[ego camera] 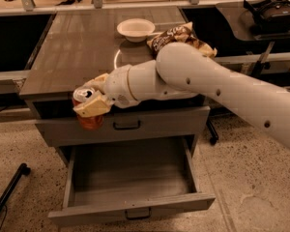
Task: Place coke can into middle drawer
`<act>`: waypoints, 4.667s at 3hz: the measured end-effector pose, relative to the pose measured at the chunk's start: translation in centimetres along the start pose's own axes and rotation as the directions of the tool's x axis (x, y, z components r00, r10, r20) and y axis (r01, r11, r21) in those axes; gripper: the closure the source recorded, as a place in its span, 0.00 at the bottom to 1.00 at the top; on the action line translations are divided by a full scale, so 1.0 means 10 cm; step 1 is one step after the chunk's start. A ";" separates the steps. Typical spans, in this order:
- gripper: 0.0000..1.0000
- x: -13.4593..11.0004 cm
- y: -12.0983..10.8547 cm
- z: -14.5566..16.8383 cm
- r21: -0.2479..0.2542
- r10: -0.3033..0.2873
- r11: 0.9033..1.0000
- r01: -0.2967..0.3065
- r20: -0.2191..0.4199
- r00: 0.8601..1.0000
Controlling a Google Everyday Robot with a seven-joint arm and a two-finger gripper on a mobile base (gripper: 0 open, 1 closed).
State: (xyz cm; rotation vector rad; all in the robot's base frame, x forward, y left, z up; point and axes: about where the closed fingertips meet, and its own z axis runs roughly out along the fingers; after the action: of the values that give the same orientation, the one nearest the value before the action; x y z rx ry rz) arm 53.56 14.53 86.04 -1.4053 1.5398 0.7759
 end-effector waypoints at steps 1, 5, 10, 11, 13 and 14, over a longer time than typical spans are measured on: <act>1.00 0.46 0.15 0.10 0.018 0.034 0.999 -0.034 0.001 0.999; 1.00 1.35 0.33 0.36 0.033 0.043 0.999 -0.042 -0.033 0.998; 1.00 2.71 0.49 0.72 0.116 0.124 0.986 -0.120 -0.028 0.992; 1.00 2.99 0.40 0.86 0.117 0.098 0.989 -0.095 -0.021 0.995; 1.00 3.49 0.30 1.13 0.117 0.084 0.990 -0.078 -0.047 0.995; 1.00 3.67 0.28 1.25 0.120 0.086 0.990 -0.078 -0.055 0.995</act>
Offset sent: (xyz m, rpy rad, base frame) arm -0.0080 -0.0065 -0.0337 0.0067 0.0166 -0.0212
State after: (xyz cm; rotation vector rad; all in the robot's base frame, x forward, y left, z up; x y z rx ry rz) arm 54.52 10.46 47.37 -1.2959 1.6713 0.6854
